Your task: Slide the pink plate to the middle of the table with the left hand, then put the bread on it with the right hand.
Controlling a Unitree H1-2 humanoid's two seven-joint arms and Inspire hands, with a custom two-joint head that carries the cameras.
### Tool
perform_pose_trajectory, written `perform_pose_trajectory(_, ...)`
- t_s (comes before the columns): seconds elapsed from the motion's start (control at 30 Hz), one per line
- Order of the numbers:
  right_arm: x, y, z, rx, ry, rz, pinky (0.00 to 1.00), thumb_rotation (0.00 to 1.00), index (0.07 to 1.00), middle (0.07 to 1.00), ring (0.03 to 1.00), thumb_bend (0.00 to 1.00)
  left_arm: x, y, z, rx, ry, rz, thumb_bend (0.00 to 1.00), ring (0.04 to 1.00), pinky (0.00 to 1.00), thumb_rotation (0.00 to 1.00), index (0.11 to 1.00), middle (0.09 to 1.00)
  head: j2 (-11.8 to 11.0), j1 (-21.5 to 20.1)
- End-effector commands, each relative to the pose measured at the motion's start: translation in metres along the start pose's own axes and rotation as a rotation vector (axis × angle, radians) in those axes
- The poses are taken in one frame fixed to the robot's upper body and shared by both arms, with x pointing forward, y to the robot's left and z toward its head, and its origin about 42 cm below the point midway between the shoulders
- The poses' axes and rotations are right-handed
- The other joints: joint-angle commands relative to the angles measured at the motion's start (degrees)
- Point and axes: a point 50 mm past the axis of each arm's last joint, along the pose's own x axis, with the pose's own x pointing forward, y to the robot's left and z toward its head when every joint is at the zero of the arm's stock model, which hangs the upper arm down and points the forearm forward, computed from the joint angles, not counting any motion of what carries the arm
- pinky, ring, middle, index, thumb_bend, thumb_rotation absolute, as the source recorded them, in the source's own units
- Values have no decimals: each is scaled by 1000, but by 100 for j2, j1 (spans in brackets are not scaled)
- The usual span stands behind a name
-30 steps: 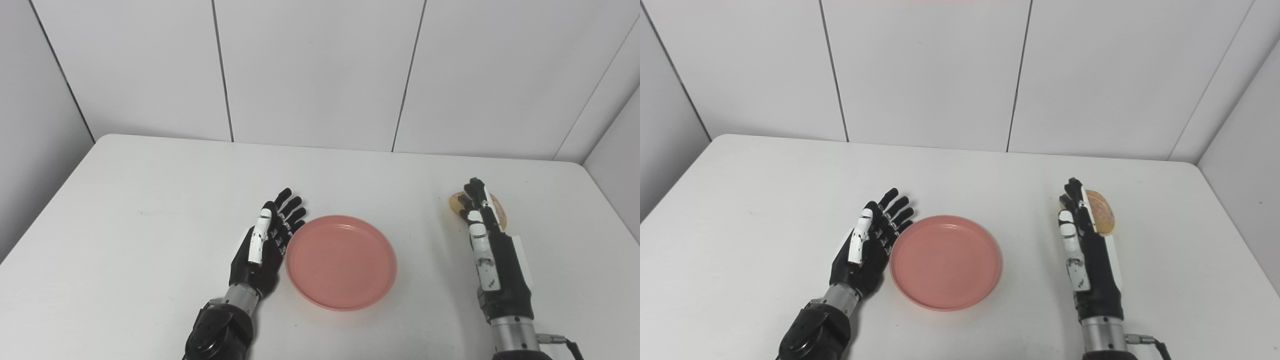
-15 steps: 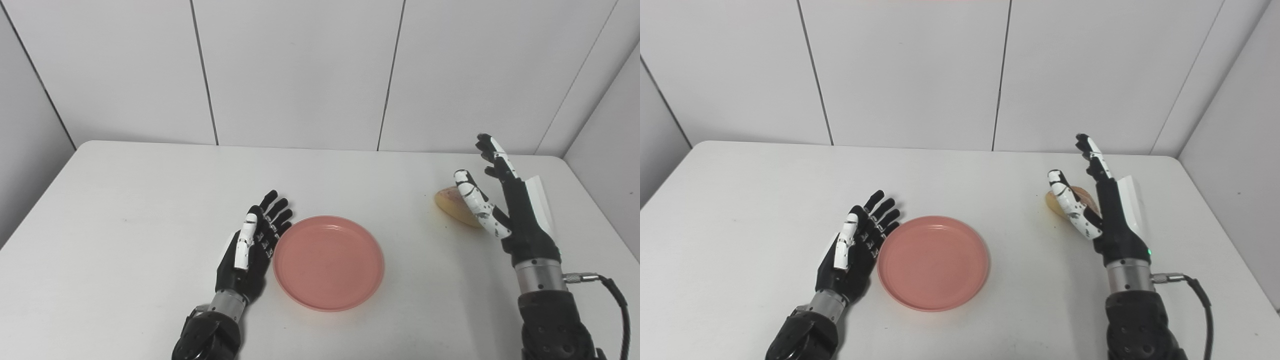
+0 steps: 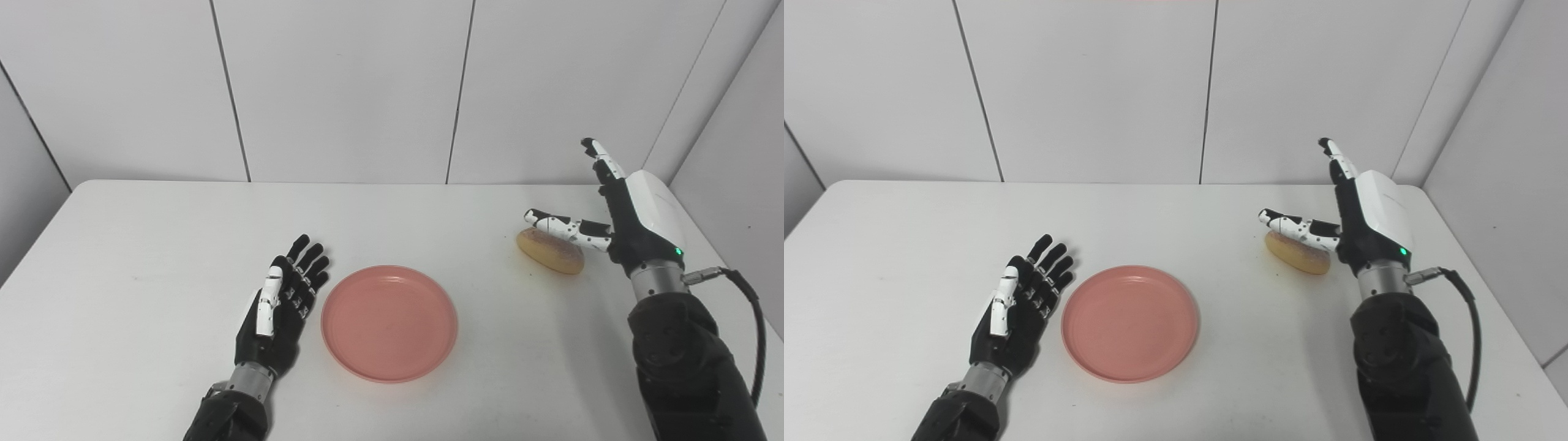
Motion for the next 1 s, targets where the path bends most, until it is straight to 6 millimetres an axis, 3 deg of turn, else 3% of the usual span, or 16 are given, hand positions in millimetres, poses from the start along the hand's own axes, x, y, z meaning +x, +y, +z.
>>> perform_pose_trajectory(0.0,15,-20,4,-53,-11,-26,765,571,959,946,894,929,-14,15,-19,-13,93,55,372,931,972,1000,918,929,2,6)
perform_pose_trajectory(0.47,51,-6,-16,-144,118,123,751,519,944,943,882,960,-15,21,-15,-15,99,48,358,927,967,1000,923,928,127,-139)
perform_pose_trajectory(0.97,83,15,-39,-195,203,169,769,468,923,926,879,984,-15,31,-13,-13,102,61,354,930,966,1000,927,937,199,-214)
